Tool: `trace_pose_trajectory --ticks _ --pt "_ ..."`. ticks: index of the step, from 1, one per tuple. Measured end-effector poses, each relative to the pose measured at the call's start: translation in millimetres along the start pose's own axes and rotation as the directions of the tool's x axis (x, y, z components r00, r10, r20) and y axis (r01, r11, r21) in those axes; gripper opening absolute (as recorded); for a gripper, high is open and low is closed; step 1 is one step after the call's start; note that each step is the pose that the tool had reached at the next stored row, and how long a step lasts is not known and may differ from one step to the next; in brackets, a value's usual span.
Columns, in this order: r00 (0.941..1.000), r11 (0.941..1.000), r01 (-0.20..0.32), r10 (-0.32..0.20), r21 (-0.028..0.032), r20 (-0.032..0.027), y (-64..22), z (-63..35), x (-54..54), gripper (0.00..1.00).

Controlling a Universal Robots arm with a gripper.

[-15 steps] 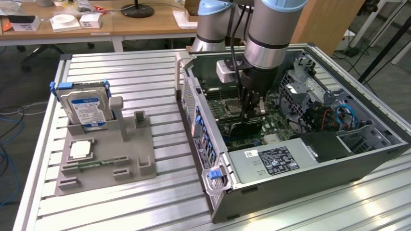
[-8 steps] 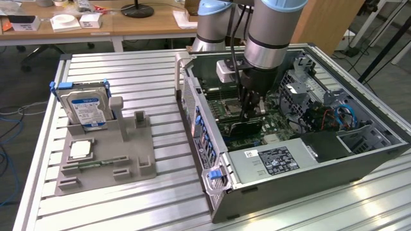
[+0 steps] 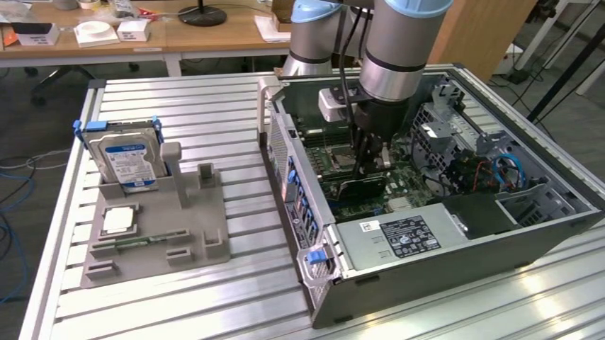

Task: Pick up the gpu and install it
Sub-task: 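Press down on the gpu until it lock into place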

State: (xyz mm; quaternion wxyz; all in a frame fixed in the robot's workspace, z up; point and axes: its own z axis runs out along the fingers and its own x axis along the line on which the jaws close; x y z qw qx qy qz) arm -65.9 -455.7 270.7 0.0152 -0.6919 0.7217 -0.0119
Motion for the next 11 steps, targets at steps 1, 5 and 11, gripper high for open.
trace_pose_trajectory --ticks 1,5,11 --pt "1.0 1.0 0.0 0.0 0.0 0.0 0.0 0.0 0.0 0.11" --pt "1.0 1.0 0.0 0.0 0.0001 0.0 3.8 -0.2 0.1 0.11" --pt "1.0 1.0 -0.003 0.003 -0.0003 -0.0001 13.5 -3.2 0.4 0.11"
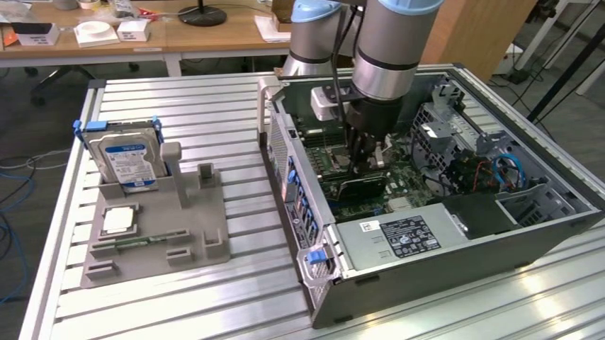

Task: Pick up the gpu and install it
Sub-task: 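Press down on the gpu until it lock into place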

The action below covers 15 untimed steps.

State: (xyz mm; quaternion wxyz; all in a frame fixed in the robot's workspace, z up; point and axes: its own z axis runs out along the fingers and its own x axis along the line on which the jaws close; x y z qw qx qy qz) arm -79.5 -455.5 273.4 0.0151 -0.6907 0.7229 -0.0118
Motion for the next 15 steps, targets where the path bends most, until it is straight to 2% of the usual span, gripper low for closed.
trace_pose_trajectory --ticks 3,11,15 --pt "1.0 1.0 -0.001 0.001 0.0 0.0 5.9 -1.9 0.2 0.11" --pt "1.0 1.0 -0.004 0.004 -0.0001 -0.0001 12.2 -16.2 0.5 0.11" --pt "1.0 1.0 -0.004 0.004 -0.0001 0.0001 18.9 -19.3 0.8 0.11"
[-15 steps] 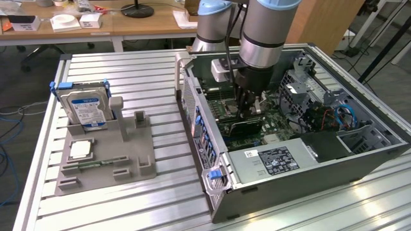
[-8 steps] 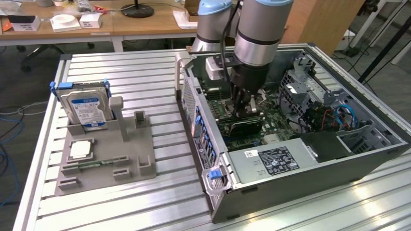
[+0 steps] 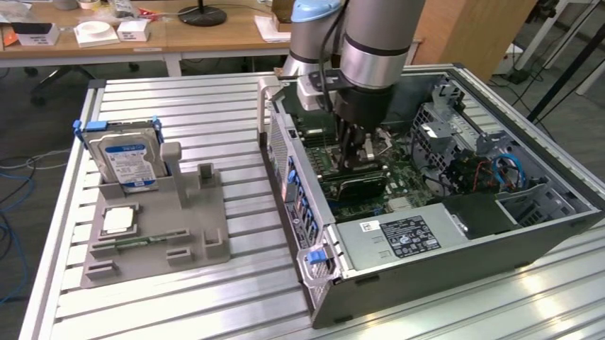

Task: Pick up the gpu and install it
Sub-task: 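Press down on the gpu until it lock into place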

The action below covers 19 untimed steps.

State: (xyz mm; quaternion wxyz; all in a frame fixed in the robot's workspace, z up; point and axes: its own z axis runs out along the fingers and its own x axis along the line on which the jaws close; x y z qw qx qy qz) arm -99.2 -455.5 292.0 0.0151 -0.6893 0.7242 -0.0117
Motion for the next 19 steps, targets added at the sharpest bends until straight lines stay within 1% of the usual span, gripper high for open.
trace_pose_trajectory --ticks 6,11,13,14,15,17,19 --pt "1.0 1.0 0.0 0.0 -0.0023 -0.0003 10.1 -4.8 0.5 0.11" --pt "1.0 1.0 0.0 0.0 -0.0031 -0.0003 21.1 -7.0 1.0 0.11" --pt "1.0 1.0 0.0 0.0 -0.0049 -0.0004 24.8 -7.8 1.2 0.11" --pt "1.0 1.0 0.0 0.0 -0.0082 -0.0005 26.4 -8.0 1.3 0.11" --pt "1.0 0.9999 0.0 0.0 -0.0131 -0.0006 27.5 -8.2 1.3 0.11" --pt "1.0 0.9997 0.0 0.0 -0.0254 -0.0012 29.7 -8.7 1.4 0.11" --pt "1.0 0.9992 0.0 0.0 -0.0402 -0.0022 31.6 -9.3 1.6 0.11"
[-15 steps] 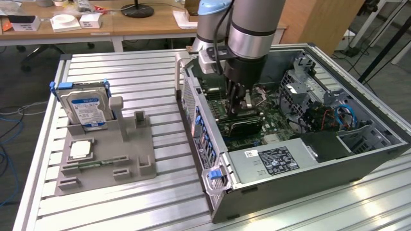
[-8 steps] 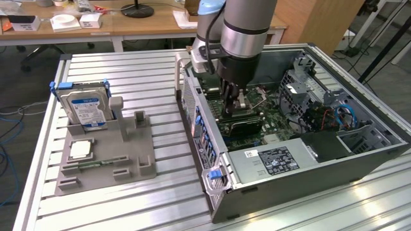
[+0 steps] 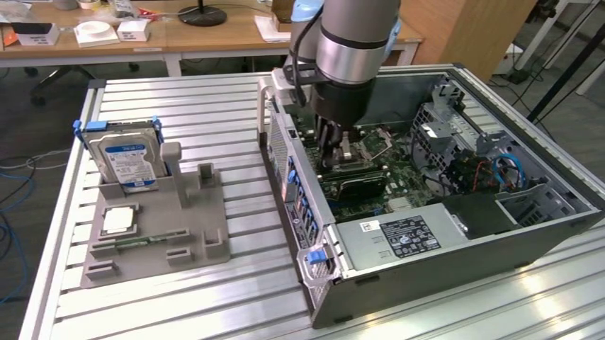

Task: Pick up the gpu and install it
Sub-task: 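Press down on the gpu until it lock into place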

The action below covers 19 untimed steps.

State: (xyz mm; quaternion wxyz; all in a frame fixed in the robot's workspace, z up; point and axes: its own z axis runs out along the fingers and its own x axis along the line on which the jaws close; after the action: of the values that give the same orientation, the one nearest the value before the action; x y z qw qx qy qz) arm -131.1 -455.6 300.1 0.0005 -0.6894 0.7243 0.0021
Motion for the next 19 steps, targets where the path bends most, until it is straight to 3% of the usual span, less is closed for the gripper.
trace_pose_trajectory --ticks 2,6,9,11,16,19 --pt "1.0 0.9999 0.0 0.0 -0.0134 -0.0007 2.0 -0.2 0.1 0.11" --pt "1.0 0.9998 0.0 0.0 -0.019 -0.0011 7.4 0.0 0.3 0.11" --pt "1.0 0.9994 0.0 0.0 -0.034 -0.0022 8.5 -0.3 0.4 0.11" --pt "1.0 0.9992 0.0 0.0 -0.0405 -0.0029 9.1 -0.3 0.5 0.11" --pt "1.0 0.9992 0.0 0.0 -0.041 -0.0024 9.3 1.2 0.4 0.11" --pt "1.0 0.9991 0.0 0.0 -0.0425 -0.0052 9.5 4.1 0.6 0.11"
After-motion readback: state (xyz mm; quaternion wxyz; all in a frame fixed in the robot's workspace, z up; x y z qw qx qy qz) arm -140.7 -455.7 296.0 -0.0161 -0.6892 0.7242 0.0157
